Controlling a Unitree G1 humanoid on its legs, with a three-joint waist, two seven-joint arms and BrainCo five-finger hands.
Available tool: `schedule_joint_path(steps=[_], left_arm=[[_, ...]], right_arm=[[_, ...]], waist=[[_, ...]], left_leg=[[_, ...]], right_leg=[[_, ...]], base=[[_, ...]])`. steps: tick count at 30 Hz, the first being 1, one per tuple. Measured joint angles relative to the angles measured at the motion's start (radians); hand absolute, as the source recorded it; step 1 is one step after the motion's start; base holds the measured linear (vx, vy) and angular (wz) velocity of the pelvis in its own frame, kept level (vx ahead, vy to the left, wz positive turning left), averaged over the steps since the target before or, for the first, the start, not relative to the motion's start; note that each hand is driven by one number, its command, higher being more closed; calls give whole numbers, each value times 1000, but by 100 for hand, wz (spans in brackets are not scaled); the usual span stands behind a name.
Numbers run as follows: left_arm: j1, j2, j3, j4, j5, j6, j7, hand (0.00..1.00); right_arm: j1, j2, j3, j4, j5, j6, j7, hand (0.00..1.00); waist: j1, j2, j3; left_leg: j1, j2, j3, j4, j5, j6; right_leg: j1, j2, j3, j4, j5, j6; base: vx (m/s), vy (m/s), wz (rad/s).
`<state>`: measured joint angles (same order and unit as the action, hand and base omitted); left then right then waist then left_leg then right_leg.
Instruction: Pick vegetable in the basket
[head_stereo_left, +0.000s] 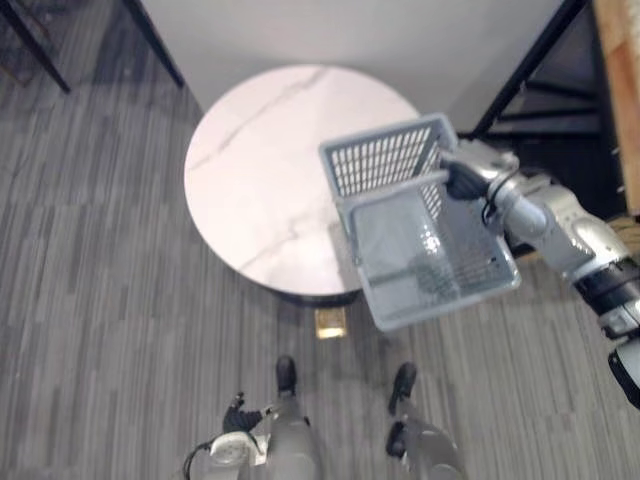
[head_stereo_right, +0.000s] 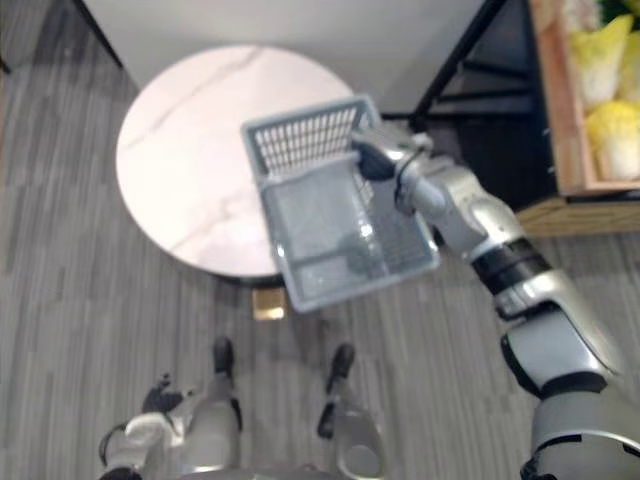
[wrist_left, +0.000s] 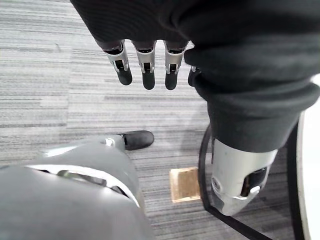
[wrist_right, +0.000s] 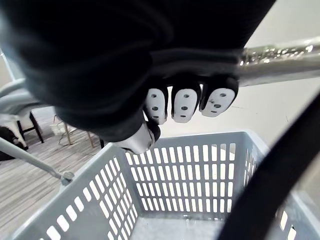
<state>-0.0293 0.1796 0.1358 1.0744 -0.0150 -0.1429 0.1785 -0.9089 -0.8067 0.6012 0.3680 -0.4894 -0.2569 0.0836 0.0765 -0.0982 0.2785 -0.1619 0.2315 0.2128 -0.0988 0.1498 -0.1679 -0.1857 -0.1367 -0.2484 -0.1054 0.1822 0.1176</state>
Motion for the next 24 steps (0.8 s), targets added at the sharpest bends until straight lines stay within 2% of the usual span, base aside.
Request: schedule_joint_path(steps=[4,6,7,10,15,17,22,24], left_arm=[[44,3,11,2,36,1,-28,0],[61,3,11,3,38,1,-34,0],[83,2,11,7,38,1,-40,0],[105,2,19,31,38,2,-60,0],[140,0,30,39,38,3,-74,0],[151,0,30,38,38,6,-75,0],[159,5,4,37,41,21,-75,0],[164,27,-33,37,89,21,-73,0]], right_arm=[[111,-71,-1,-128,42,-25,39,100],[163,-96,-3,-167,71,-34,54,100],[223,-115,-4,-209,79,-41,72,100],[336,-144,-8,-273,109,-56,102,100],[461,-159,-16,-287,145,-81,140,100],[513,-158,-56,-287,146,-83,144,100],[673,-151,-201,-292,142,-81,138,100],[738,-124,-259,-306,134,-78,118,100]], waist=[[-22,-11,-71],[-25,-10,-84],[-35,-8,-113],[-47,-7,-144],[-49,-9,-172],[-48,-10,-177],[-54,-19,-179],[-78,-36,-185]], left_leg=[[24,-1,27,-3,-9,-1],[45,0,36,-4,-14,-2],[50,1,45,-5,-18,-2],[73,1,60,-5,-30,-1],[115,4,87,-5,-41,-7],[130,5,92,-4,-44,-8],[184,-6,109,2,-47,-11],[182,-35,133,2,-49,-1]], right_leg=[[5,0,26,0,0,0],[18,1,36,0,-1,1],[17,1,44,0,-3,4],[27,3,63,0,-5,6],[51,7,90,0,-13,7],[58,8,96,8,-17,3],[32,-17,122,154,-92,20],[2,-44,146,182,-96,30]], base=[[29,1,-16],[7,-1,-18],[1,-1,-16],[1,-2,-16],[-8,-4,-16],[-11,-4,-10],[1,31,-6],[-14,78,-22]])
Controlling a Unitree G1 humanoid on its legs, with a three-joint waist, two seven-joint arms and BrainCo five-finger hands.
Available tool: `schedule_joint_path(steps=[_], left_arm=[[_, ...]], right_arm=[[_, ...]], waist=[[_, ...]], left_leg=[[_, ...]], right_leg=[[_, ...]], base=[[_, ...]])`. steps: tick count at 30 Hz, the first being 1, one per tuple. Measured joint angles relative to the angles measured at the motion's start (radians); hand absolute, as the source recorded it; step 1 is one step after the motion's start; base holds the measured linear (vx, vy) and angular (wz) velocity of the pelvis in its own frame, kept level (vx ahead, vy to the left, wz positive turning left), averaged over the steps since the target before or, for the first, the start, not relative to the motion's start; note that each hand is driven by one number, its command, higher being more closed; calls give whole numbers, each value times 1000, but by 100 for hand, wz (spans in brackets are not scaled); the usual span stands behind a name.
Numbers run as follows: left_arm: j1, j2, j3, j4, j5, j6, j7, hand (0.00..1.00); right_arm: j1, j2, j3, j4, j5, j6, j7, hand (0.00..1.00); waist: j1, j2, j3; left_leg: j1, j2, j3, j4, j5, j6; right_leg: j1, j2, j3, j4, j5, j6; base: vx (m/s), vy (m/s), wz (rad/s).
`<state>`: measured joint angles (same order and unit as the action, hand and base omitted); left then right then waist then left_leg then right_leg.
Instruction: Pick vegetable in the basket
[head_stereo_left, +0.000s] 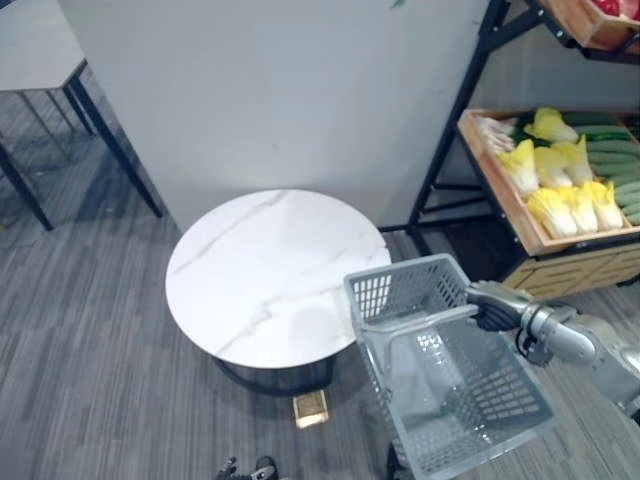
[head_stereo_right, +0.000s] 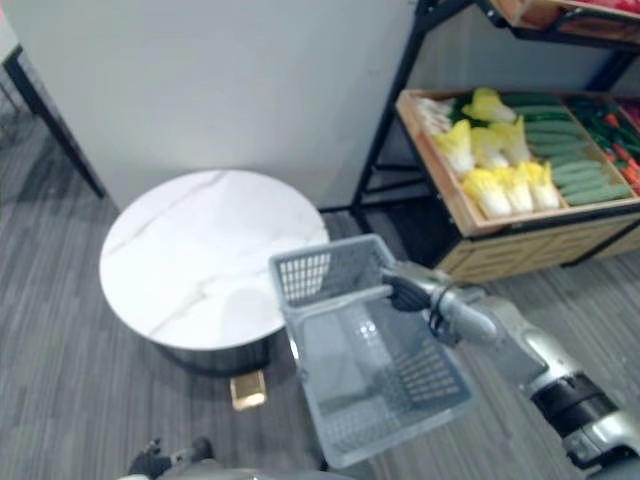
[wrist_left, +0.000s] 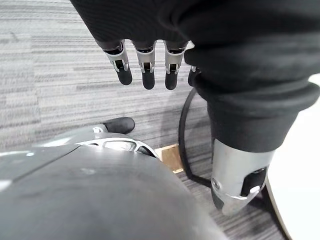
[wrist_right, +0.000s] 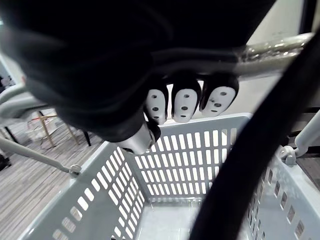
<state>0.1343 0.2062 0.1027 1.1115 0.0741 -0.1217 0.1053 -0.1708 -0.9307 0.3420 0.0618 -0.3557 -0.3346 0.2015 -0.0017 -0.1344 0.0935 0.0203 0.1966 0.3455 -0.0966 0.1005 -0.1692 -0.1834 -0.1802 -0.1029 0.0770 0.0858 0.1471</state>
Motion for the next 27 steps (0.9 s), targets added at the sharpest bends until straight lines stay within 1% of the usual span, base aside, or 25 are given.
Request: schedule_joint_path(steps=[1,2,3,4,5,6,7,8,9,10,11,12,13,14,15,16,17,19,20,21,23,24,25,26,27], left_arm=[[0,7,-11,0,24,-1,1,0],[-2,18,-24,0,32,0,1,0],[-2,26,-47,0,43,0,0,0],[-3,25,-63,1,53,0,-1,0],[-3,6,-77,2,60,-2,-2,0],[-2,11,-74,1,60,-1,0,0],[-9,26,-56,2,58,1,-3,0],[1,23,-53,9,58,-1,-4,0],[-5,12,-41,23,59,-2,-10,0],[-5,12,-38,22,59,-2,-14,0],[-5,12,-38,23,59,-1,-15,0],[-7,13,-39,27,59,0,-21,0],[-13,8,-48,34,59,0,-31,0],[-14,6,-48,34,59,0,-33,0],[-15,3,-44,40,60,0,-36,0],[-15,-11,-38,42,60,0,-37,0],[-15,-17,-37,42,61,0,-36,0],[-16,-35,-35,42,66,0,-36,0],[-17,-37,-34,41,66,0,-35,0],[-20,-38,-30,41,66,0,-35,0],[-24,-42,-14,41,66,0,-33,0],[-20,-38,-7,42,66,0,-30,0],[-17,-43,-4,42,65,0,-28,0],[-6,-55,13,43,64,-1,-23,0],[3,-64,25,44,62,-1,-22,0]], right_arm=[[20,12,-19,-12,-20,2,-15,100],[34,22,-23,-27,-38,3,-27,100],[48,37,-22,-39,-73,5,-37,100],[52,42,-22,-40,-84,5,-42,100],[41,57,-13,-40,-120,4,-48,100],[26,72,13,-34,-134,4,-53,100],[-9,90,49,-12,-154,-2,-56,100],[-27,93,63,-5,-157,0,-58,100],[-31,98,66,-9,-158,0,-59,100],[-31,93,69,-1,-158,-4,-60,100],[-32,94,69,3,-158,-4,-60,100],[-39,94,69,22,-158,-2,-61,100],[-53,93,67,29,-159,4,-61,100],[-56,93,67,30,-160,4,-61,100],[-64,92,67,31,-187,4,-61,100],[-64,88,64,32,-197,5,-62,100],[-63,87,64,33,-200,6,-62,100],[-58,84,63,32,-216,7,-62,100],[-50,84,59,31,-216,6,-63,100],[-35,84,57,30,-216,6,-71,100],[-15,86,59,29,-217,3,-78,100],[-16,84,58,28,-217,2,-86,100],[-19,81,58,28,-217,2,-90,100],[-24,80,58,28,-224,3,-90,100],[-26,80,59,28,-226,3,-91,100]], waist=[[-2,-9,-1],[-18,-20,-3],[-25,-35,0],[-23,-9,-9],[-15,23,2],[-15,11,2],[1,-14,1],[18,2,-2],[23,26,6],[-4,30,4],[-5,31,5],[-3,26,0],[-8,23,-2],[-10,20,-4],[-13,19,-9],[-15,35,-10],[-17,41,-11],[-24,78,-17],[-24,86,-20],[-25,95,-21],[-21,97,-19],[-23,107,-14],[-23,117,-10],[-20,127,-5],[-14,137,-4]], left_leg=[[-1,-16,28,0,-5,10],[-2,-42,59,0,-8,15],[0,-66,90,1,-19,31],[0,-66,101,1,-31,50],[7,-27,166,2,-35,84],[17,-33,219,32,-53,80],[23,-24,306,115,-131,94],[37,1,352,106,-136,110],[64,16,439,98,-137,107],[98,20,494,100,-144,110],[102,20,504,100,-145,109],[113,20,552,106,-149,106],[111,21,606,121,-148,105],[111,21,616,124,-148,104],[112,21,653,137,-141,93],[119,21,695,141,-138,88],[121,22,706,142,-138,86],[122,50,749,170,-141,74],[122,66,763,192,-147,68],[120,105,773,264,-167,62],[108,208,776,460,-181,67],[104,284,772,601,-166,88],[105,321,761,667,-153,104],[101,380,718,777,-112,133],[82,394,653,841,-81,131]], right_leg=[[-23,-11,13,1,2,5],[-47,-32,20,0,0,3],[-55,-68,-52,-33,-44,-34],[-47,-78,-131,-58,-78,-86],[-63,-105,-319,40,-100,-168],[-87,-149,-451,221,-35,-276],[-76,-143,-602,189,89,-352],[-73,-97,-598,126,135,-363],[-76,-90,-627,182,80,-374],[-51,-123,-662,387,-78,-322],[-38,-124,-661,399,-93,-306],[3,-122,-658,388,-132,-242],[19,-102,-648,314,-138,-219],[18,-94,-647,299,-137,-220],[21,-63,-632,233,-136,-219],[30,-23,-595,150,-135,-216],[32,-12,-587,130,-132,-212],[32,42,-546,61,-111,-206],[32,53,-539,51,-113,-203],[33,75,-520,33,-120,-205],[45,104,-491,20,-136,-227],[61,123,-463,10,-137,-230],[70,134,-444,10,-136,-229],[81,159,-391,10,-135,-230],[87,170,-346,9,-135,-230]], base=[[-44,92,-55],[-61,154,-82],[-42,172,-90],[-25,155,-131],[9,169,-145],[51,198,-229],[7,181,-226],[-71,66,-245],[-135,33,-192],[-65,31,-143],[-13,20,-130],[-18,-56,-124],[-36,-57,-121],[-46,-95,-100],[-51,-85,-89],[-71,-105,-90],[-65,-70,-80],[-106,-95,-62],[-104,-96,-57],[-119,-77,-58],[-109,-90,-64],[-22,-88,-60],[-6,-89,-92],[13,-47,-107],[20,-19,-135]])
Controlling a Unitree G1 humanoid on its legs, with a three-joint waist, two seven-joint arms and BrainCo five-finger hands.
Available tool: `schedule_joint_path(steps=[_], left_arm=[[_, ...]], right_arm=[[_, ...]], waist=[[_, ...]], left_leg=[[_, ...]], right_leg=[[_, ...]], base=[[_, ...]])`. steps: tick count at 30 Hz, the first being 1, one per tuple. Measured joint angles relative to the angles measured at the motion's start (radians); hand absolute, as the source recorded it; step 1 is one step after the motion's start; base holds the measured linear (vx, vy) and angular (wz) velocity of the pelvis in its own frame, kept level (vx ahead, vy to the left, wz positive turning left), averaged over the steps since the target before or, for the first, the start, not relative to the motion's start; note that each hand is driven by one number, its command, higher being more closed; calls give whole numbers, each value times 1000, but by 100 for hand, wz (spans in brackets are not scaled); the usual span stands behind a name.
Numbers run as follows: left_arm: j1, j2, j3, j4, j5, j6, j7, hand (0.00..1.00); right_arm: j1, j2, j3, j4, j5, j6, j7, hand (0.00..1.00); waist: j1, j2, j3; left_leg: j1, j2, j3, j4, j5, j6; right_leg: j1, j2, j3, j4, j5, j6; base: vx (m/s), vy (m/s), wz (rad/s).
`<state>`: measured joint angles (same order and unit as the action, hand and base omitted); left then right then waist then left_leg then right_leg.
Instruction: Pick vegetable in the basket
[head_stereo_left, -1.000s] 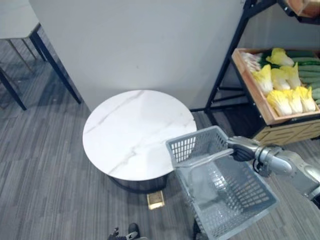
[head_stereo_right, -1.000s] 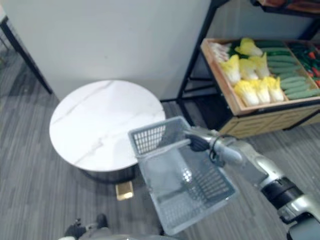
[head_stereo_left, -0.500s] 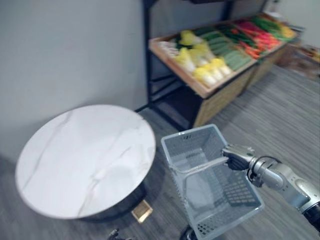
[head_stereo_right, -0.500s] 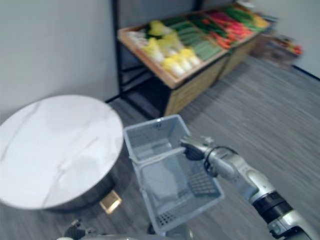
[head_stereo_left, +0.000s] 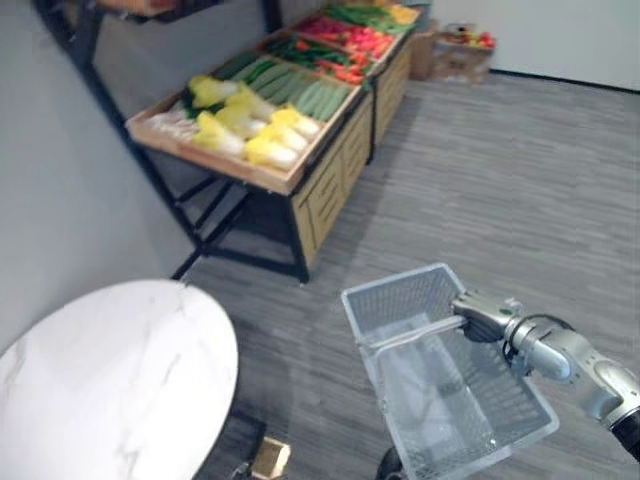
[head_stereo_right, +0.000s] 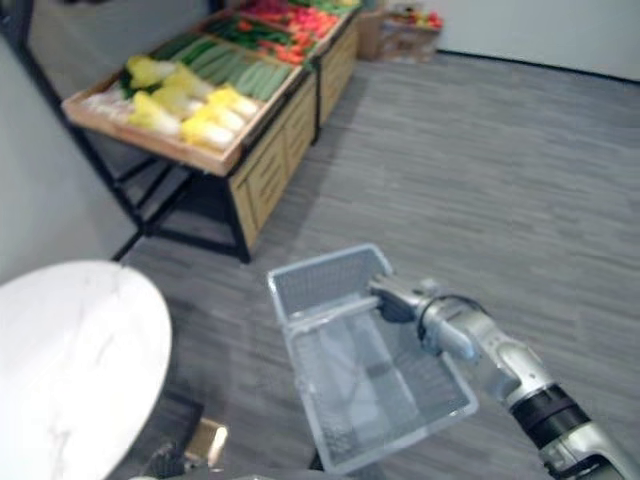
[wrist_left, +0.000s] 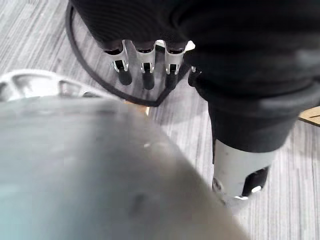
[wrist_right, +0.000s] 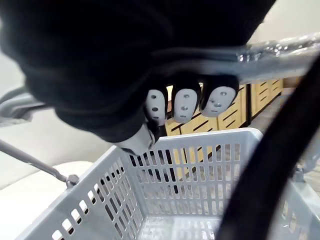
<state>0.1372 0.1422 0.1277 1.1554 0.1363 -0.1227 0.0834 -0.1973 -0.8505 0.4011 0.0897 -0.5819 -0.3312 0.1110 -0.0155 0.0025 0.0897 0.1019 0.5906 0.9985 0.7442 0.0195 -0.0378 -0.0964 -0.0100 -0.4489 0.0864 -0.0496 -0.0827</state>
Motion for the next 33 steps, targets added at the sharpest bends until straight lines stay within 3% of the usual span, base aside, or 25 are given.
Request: schedule_joint_path(steps=[1,3,4,5,6,7,10,12,14,17,18,19,23,27,30,31,32,33], left_arm=[[12,-8,11,0,-9,-3,2,0],[25,-17,40,-4,-14,-16,22,0],[29,-19,44,-4,-14,-21,25,0],[30,-33,50,-2,-14,-21,29,0],[38,-41,59,-16,-15,-27,30,0],[43,-49,58,-21,-15,-29,30,0],[47,-52,59,-22,-14,-29,29,0],[47,-54,59,-23,-14,-30,29,0],[45,-61,54,-23,-14,-30,29,0],[48,-75,36,-21,-9,-28,28,0],[37,-72,32,-22,-4,-27,27,0],[26,-58,21,-24,-2,-28,28,0],[3,-25,-28,-37,4,-28,28,0],[5,-1,-87,-41,4,-28,27,0],[9,19,-134,-38,4,-28,28,0],[9,41,-152,-38,3,-27,28,0],[10,44,-155,-38,3,-27,28,0],[10,51,-167,-38,3,-25,28,0]], right_arm=[[-4,0,1,0,0,1,-1,100],[-8,2,4,1,0,2,-2,100],[-11,4,6,1,0,4,-2,100],[-16,6,5,5,0,5,-2,100],[-37,0,6,7,0,4,-2,100],[-55,13,3,31,0,5,-5,100],[-59,31,10,45,-6,22,-5,100],[-59,32,11,45,-5,22,-5,100],[-55,31,14,45,-4,21,-5,100],[-23,30,14,45,5,19,-5,100],[3,49,-2,44,5,20,-5,100],[28,49,-5,44,12,18,-6,100],[69,83,-49,44,14,18,-6,100],[115,124,-129,43,15,20,-17,100],[139,158,-131,44,13,27,-19,100],[161,178,-131,44,10,28,-19,100],[164,182,-131,44,10,28,-19,100],[171,194,-133,45,9,29,-20,100]], waist=[[5,4,0],[9,-7,7],[12,-12,10],[20,8,8],[22,12,29],[22,24,46],[38,13,57],[41,20,58],[42,34,58],[46,76,47],[44,75,44],[43,55,43],[46,18,38],[49,-1,33],[45,-9,27],[45,-40,26],[45,-44,26],[43,-46,30]], left_leg=[[-36,-18,-99,63,-6,-3],[-138,-145,-311,130,-83,-32],[-159,-186,-353,116,-106,-34],[-207,-252,-441,53,-125,-34],[-236,-278,-503,30,-153,-57],[-254,-317,-605,-51,-185,-73],[-278,-424,-785,-362,-199,-60],[-294,-439,-834,-501,-166,-56],[-296,-438,-845,-598,-96,-57],[-267,-432,-844,-676,61,-53],[-255,-453,-839,-696,43,-45],[-255,-480,-840,-709,41,-42],[-243,-544,-841,-725,21,-12],[-209,-602,-826,-696,-72,36],[-166,-610,-819,-725,-91,61],[-130,-621,-824,-725,-108,74],[-123,-622,-825,-726,-112,76],[-79,-620,-849,-723,-121,93]], right_leg=[[-3,5,53,-1,1,2],[-5,9,159,-40,2,6],[0,8,177,-65,-2,12],[16,15,174,-89,-17,39],[-4,-1,182,31,-28,21],[15,27,221,19,-30,9],[12,34,299,18,-26,15],[9,33,332,12,-28,13],[10,31,352,10,-26,35],[13,33,373,29,-50,75],[14,9,372,38,-62,92],[16,-18,365,35,-67,105],[44,-81,342,11,-69,132],[56,-147,335,97,-130,183],[-75,-172,330,412,-129,185],[-152,-201,328,613,-78,150],[-164,-206,328,644,-61,144],[-212,-216,330,772,37,152]], base=[[41,10,-149],[52,22,-152],[62,6,-142],[119,1,-125],[181,19,-141],[179,47,-107],[123,109,-84],[117,132,-54],[152,182,-36],[235,262,-21],[210,277,11],[202,267,24],[172,209,26],[141,147,-1],[129,122,-6],[221,129,8],[299,91,13],[318,51,31]])
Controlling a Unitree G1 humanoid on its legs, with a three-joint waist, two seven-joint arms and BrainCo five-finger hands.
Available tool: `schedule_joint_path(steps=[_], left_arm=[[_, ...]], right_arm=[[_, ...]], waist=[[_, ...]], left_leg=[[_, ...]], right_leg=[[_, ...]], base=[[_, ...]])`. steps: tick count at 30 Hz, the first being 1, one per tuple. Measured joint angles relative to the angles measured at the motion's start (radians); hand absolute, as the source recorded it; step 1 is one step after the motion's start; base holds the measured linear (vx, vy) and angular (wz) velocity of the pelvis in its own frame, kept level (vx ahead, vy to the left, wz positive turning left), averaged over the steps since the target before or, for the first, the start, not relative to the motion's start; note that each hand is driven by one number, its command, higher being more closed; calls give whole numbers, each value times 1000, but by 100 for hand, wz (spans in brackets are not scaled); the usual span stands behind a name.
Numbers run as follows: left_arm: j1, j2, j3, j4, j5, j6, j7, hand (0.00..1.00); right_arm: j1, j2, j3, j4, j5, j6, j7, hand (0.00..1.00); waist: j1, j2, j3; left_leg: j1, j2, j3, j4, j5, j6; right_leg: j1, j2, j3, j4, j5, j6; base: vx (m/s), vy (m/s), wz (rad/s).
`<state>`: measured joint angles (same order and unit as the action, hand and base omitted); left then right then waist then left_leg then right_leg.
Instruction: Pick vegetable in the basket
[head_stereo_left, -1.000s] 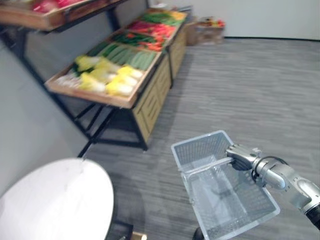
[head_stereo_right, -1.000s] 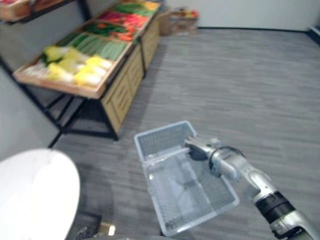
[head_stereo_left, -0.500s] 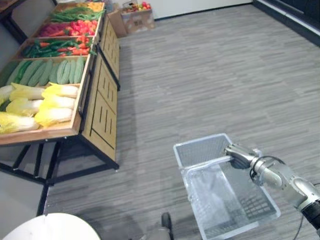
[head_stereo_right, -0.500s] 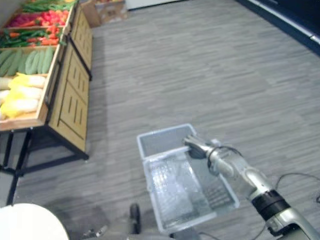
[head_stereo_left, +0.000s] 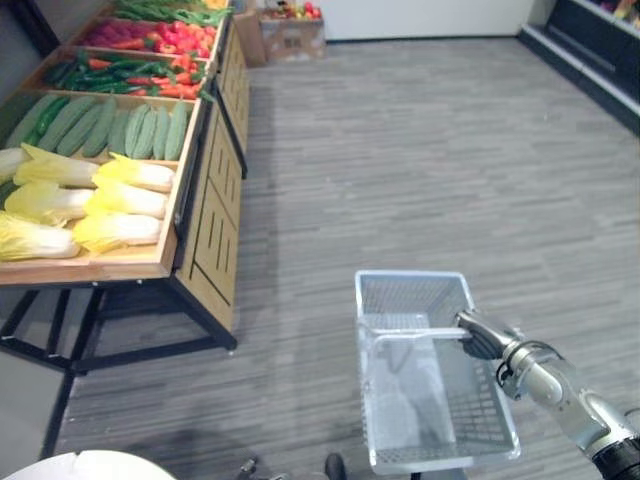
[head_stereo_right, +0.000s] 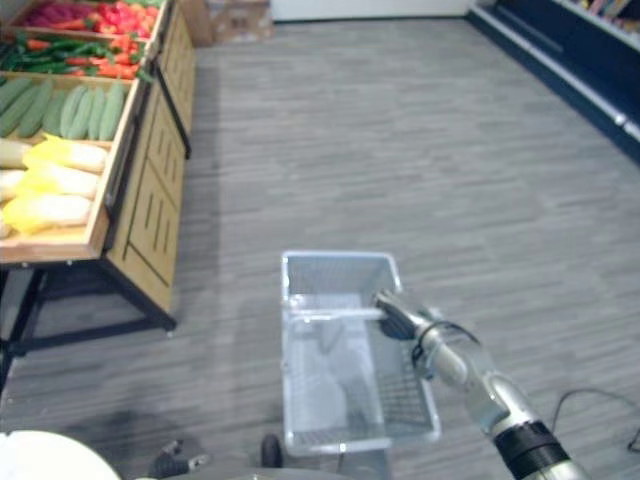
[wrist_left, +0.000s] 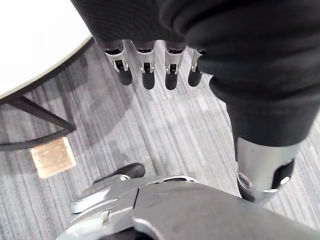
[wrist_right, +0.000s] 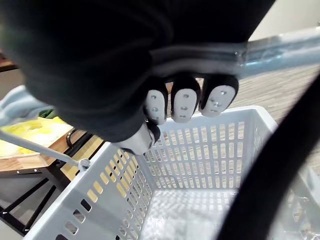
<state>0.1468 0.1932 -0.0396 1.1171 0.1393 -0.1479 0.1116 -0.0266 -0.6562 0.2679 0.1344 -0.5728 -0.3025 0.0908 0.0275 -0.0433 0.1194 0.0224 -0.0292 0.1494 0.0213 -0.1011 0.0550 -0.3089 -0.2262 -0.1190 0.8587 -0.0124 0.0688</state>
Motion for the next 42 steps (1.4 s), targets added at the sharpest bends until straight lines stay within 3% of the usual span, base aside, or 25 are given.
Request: schedule_joint_path(steps=[2,5,7,10,12,13,14,15,17,18,19,20,21,22,23,24,26,29,32,33,34,38,40,41,42], left_arm=[[-2,5,-15,-1,0,5,0,0],[-19,3,-12,-1,0,6,-1,0],[-38,-6,-11,-5,0,5,-2,0],[-44,-21,-10,-5,1,4,-2,0],[-33,-19,1,-2,3,5,-1,0],[-22,-12,9,-2,7,5,-1,0],[-23,-15,14,0,15,7,0,0],[-9,-41,18,2,33,6,-1,0],[-2,-57,49,20,38,4,-5,0],[-1,-65,68,29,35,6,0,0],[0,-71,87,28,27,5,2,0],[-1,-75,103,25,27,6,1,0],[3,-77,125,15,27,6,-1,0],[4,-76,130,12,27,5,-1,0],[4,-74,144,-7,26,6,-1,0],[3,-73,154,-18,20,5,1,0],[2,-74,164,-40,-1,5,7,0],[-8,-68,165,-44,-5,6,14,0],[5,-89,160,-42,1,9,18,0],[4,-89,171,-36,0,12,18,0],[3,-71,172,-46,2,15,20,0],[14,-75,217,-41,14,28,21,0],[17,-82,225,-39,34,29,23,0],[25,-83,222,-32,34,30,26,0],[31,-80,220,-33,34,30,27,0]], right_arm=[[8,15,-13,0,-12,-2,-1,100],[3,34,-62,14,-8,-4,-11,100],[-9,37,-75,51,-5,2,-20,100],[-5,39,-95,94,-8,13,-20,100],[15,46,-115,109,-17,15,-21,100],[40,48,-129,109,-17,15,-21,100],[46,48,-146,114,-17,18,-20,100],[63,47,-180,120,-17,30,-20,100],[70,51,-204,142,-17,53,-21,100],[74,50,-220,161,-17,61,-20,100],[79,49,-228,162,-17,66,-21,100],[95,46,-237,162,-17,78,-21,100],[112,47,-239,163,-16,81,-21,100],[121,47,-243,163,-16,82,-23,100],[141,48,-251,163,-16,83,-29,100],[154,49,-260,163,-16,84,-36,100],[161,50,-276,163,-16,86,-46,100],[170,75,-309,192,-15,87,-54,100],[195,74,-316,214,-15,94,-56,100],[174,112,-303,245,-15,99,-57,100],[163,114,-273,244,-15,92,-57,100],[87,126,-198,268,-14,84,-57,100],[69,137,-170,275,-11,71,-53,100],[66,172,-170,276,-12,66,-53,100],[66,185,-167,279,-12,65,-53,100]], waist=[[-12,5,3],[-29,12,7],[-33,20,8],[-26,25,18],[-27,9,18],[-31,-2,5],[-29,13,5],[-28,58,-14],[-30,87,-32],[-29,82,-28],[-28,86,-28],[-25,84,-24],[-13,79,-21],[-8,76,-19],[3,66,-13],[3,59,-9],[5,54,-6],[2,44,0],[8,82,-5],[18,60,-5],[19,33,4],[44,14,12],[65,10,11],[62,9,1],[60,7,-1]], left_leg=[[42,9,-29,12,-13,13],[72,20,-87,15,-36,19],[78,31,-130,16,-49,1],[108,38,-177,17,-97,-36],[144,39,-205,35,-150,-61],[147,48,-238,72,-221,-72],[149,71,-246,98,-253,-81],[145,134,-254,135,-282,-99],[73,165,-258,321,-240,-118],[-6,183,-239,495,-168,-144],[-45,192,-235,573,-115,-158],[-107,219,-218,712,34,-184],[-163,263,-173,847,96,-169],[-189,280,-144,907,81,-152],[-241,304,-77,997,43,-104],[-280,309,-40,1019,22,-96],[-360,315,33,981,-3,-96],[-411,293,202,696,-8,-92],[-349,206,295,180,154,-126],[-325,164,294,130,176,-2],[-341,144,286,150,150,-4],[-344,140,318,286,46,43],[-302,135,325,258,18,34],[-257,119,329,193,17,31],[-234,109,333,166,17,31]], right_leg=[[-46,-1,-4,90,-57,-30],[-76,5,-58,-116,-87,-41],[-75,20,-34,-450,-48,7],[-67,-7,18,-768,-1,75],[-55,-35,20,-773,-1,75],[-38,-37,22,-731,-4,72],[-45,-21,20,-696,37,92],[-58,23,-3,-630,38,96],[-47,49,-44,-577,41,70],[-12,55,-66,-575,17,30],[9,61,-80,-576,8,23],[65,76,-103,-590,-13,0],[134,89,-118,-634,-27,-18],[167,96,-124,-655,-30,-23],[241,103,-140,-709,-32,-27],[290,102,-157,-747,-33,-27],[345,101,-187,-799,-36,-25],[399,78,-236,-824,-68,10],[457,95,-279,-824,-126,58],[476,89,-262,-830,-153,47],[475,85,-226,-838,-155,42],[538,60,-186,-854,-112,71],[505,44,-161,-735,-110,68],[409,12,-136,-516,-106,78],[360,-7,-116,-407,-89,123]], base=[[256,24,48],[305,-26,60],[332,-98,66],[318,-177,49],[421,-359,57],[412,-395,61],[520,-508,53],[262,-243,30],[544,-438,36],[614,-458,33],[517,-355,28],[427,-260,27],[513,-306,21],[484,-275,13],[466,-261,21],[491,-231,34],[371,-108,33],[294,72,44],[377,193,52],[401,200,45],[329,156,49],[292,102,18],[208,116,-4],[160,118,3],[276,152,19]])
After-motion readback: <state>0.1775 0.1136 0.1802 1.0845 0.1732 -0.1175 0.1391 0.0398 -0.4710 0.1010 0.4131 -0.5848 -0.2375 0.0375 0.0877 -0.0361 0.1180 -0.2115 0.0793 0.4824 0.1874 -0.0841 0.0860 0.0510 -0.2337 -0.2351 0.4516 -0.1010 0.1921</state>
